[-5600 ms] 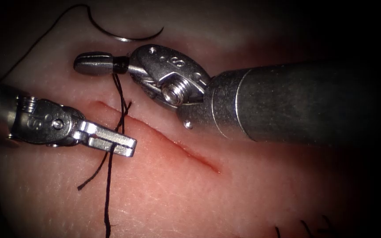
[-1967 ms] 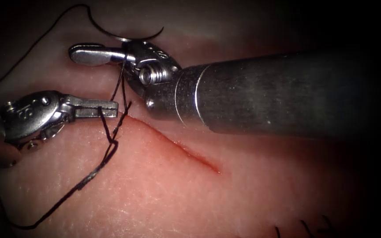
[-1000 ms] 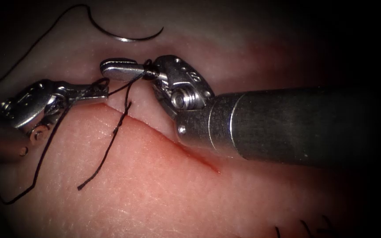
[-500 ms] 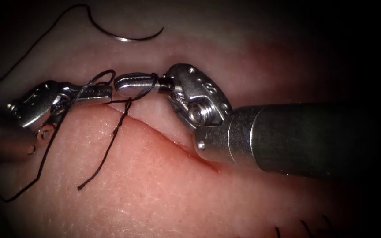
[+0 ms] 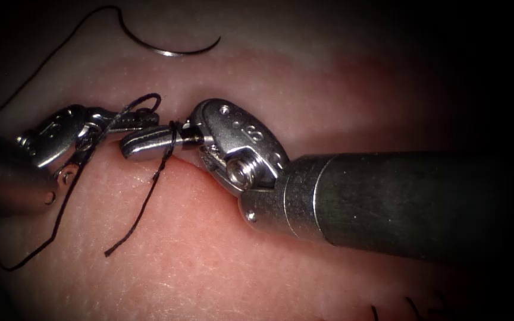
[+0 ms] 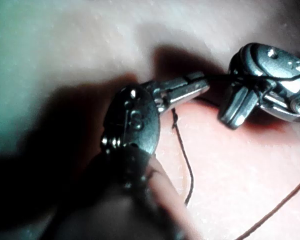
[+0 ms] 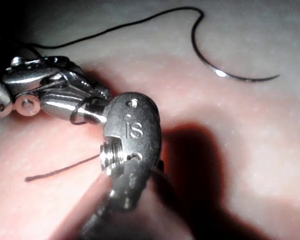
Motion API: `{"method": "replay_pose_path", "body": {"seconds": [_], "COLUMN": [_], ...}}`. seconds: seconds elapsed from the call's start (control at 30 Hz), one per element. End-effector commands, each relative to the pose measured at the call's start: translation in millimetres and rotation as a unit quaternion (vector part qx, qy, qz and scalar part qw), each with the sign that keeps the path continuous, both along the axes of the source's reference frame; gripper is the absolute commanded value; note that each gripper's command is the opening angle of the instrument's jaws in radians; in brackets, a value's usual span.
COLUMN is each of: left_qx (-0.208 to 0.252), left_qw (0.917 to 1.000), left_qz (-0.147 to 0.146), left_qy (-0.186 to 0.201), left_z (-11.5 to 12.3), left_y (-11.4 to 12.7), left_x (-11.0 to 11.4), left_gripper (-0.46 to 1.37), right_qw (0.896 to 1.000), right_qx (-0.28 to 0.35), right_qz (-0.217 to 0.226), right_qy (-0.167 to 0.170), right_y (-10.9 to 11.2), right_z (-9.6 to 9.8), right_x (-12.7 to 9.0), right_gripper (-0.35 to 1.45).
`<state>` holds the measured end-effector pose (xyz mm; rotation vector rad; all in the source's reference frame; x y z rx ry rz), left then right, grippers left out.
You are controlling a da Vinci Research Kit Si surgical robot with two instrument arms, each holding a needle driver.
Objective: Wound Closure
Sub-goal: Wrap the suture once clockwise around the right gripper
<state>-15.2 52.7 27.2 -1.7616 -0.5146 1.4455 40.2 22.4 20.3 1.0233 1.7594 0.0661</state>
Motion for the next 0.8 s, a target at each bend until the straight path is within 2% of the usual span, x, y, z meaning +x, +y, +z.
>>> {"method": "replay_pose_path", "body": {"seconds": [0.03,0.2,0.33,0.5,0.53,0.6,0.67,0.7,0.73,0.77,0.8], "left_qx": [-0.002,-0.002,-0.002,0.002,0.001,0.001,-0.002,-0.002,-0.002,-0.005,-0.005], "left_qw": [1.0,0.9999,0.9999,0.9998,0.9998,0.9997,0.9997,0.9997,0.9997,0.9997,0.9997], "left_qz": [0.005,0.013,0.016,0.018,0.021,0.022,0.023,0.023,0.023,0.024,0.024], "left_qy": [-0.005,-0.005,-0.004,-0.005,-0.005,-0.006,-0.006,-0.006,-0.006,-0.006,-0.006], "left_z": [-0.1,-0.2,-0.3,-0.5,-0.5,-0.6,-0.7,-0.7,-0.7,-0.7,-0.7], "left_y": [0.0,0.0,0.0,0.0,-0.1,-0.2,-0.4,-0.4,-0.4,-0.4,-0.4], "left_x": [0.0,0.0,0.0,-0.1,-0.1,-0.1,-0.1,-0.1,-0.1,-0.1,-0.1], "left_gripper": [-0.35,-0.35,-0.35,-0.35,-0.35,-0.35,-0.35,-0.35,-0.35,-0.35,-0.35], "right_qw": [1.0,0.996,0.994,0.993,0.992,0.989,0.988,0.988,0.986,0.984,0.981], "right_qx": [-0.011,-0.039,-0.045,-0.046,-0.012,0.015,0.017,0.019,0.021,0.01,-0.005], "right_qz": [-0.024,-0.082,-0.103,-0.106,-0.124,-0.136,-0.141,-0.143,-0.154,-0.164,-0.169], "right_qy": [-0.002,-0.003,-0.005,-0.002,-0.029,-0.05,-0.052,-0.054,-0.06,-0.074,-0.095], "right_y": [0.2,0.3,-0.1,-1.0,-1.4,-1.7,-2.3,-2.4,-2.5,-2.7,-2.7], "right_z": [0.1,0.0,-0.3,-0.8,-1.1,-1.3,-1.3,-1.3,-1.2,-1.1,-1.0], "right_x": [-0.2,0.0,0.3,1.3,1.6,1.9,2.2,2.2,2.3,2.4,2.4], "right_gripper": [-0.35,-0.35,-0.35,-0.35,-0.35,-0.35,-0.35,-0.3,-0.18,-0.09,-0.09]}}
